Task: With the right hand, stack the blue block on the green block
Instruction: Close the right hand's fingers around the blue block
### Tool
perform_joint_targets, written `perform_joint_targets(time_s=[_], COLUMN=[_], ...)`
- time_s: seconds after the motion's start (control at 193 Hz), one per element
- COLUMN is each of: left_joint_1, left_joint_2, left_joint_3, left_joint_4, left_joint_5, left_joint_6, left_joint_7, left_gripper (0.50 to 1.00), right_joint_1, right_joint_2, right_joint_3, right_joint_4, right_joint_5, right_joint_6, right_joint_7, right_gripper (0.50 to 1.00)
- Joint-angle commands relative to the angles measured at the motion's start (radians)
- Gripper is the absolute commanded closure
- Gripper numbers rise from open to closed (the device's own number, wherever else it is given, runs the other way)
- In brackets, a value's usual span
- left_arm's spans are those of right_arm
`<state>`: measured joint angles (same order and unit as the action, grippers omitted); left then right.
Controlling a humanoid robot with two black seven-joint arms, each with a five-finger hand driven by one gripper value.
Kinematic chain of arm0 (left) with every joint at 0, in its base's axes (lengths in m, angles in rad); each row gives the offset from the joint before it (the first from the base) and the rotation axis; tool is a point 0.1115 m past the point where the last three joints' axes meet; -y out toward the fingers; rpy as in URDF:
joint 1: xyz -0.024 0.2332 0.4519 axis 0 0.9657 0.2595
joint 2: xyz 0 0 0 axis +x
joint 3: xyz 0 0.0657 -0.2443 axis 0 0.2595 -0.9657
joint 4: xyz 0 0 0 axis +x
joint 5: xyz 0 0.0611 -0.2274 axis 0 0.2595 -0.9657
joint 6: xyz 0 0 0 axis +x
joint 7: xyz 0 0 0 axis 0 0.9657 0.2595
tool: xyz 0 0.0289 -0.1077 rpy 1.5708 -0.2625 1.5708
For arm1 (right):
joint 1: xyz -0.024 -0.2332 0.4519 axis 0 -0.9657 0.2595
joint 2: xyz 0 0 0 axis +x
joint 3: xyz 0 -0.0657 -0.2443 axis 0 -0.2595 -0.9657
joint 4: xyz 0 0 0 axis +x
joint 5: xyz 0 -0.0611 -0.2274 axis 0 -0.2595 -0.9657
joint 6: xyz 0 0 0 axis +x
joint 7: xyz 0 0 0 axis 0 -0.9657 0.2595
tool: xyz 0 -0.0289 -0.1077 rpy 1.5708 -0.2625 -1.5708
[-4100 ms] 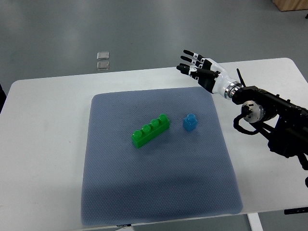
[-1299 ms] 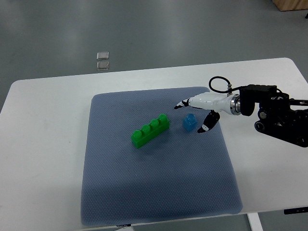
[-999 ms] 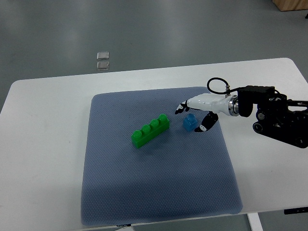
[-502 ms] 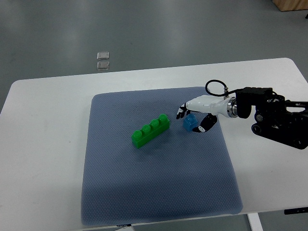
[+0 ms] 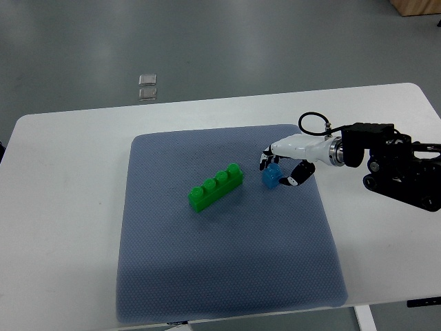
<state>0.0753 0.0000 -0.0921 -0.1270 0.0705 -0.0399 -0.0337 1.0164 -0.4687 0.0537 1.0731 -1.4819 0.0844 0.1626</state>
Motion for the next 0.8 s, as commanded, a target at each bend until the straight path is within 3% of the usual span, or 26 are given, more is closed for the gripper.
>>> perform_joint_targets(time_s=[0.0,0.797], left_joint_1=[0.0,0.0], left_joint_2=[0.0,0.0], left_joint_3=[0.0,0.0], left_joint_4=[0.001,0.0], left_joint_5=[0.0,0.0], left_joint_6=[0.0,0.0], left_joint_7=[0.0,0.0], left_gripper=[0.5,0.5], right_joint_1=[-0.001,0.005], right_joint_2=[0.001,0.002], right_joint_3=[0.0,0.001], right_joint_4=[-0.001,-0.001], right_joint_5=[0.0,0.0], right_joint_6=[0.0,0.003], right_joint_7=[0.0,0.0], right_gripper=[0.826,0.914])
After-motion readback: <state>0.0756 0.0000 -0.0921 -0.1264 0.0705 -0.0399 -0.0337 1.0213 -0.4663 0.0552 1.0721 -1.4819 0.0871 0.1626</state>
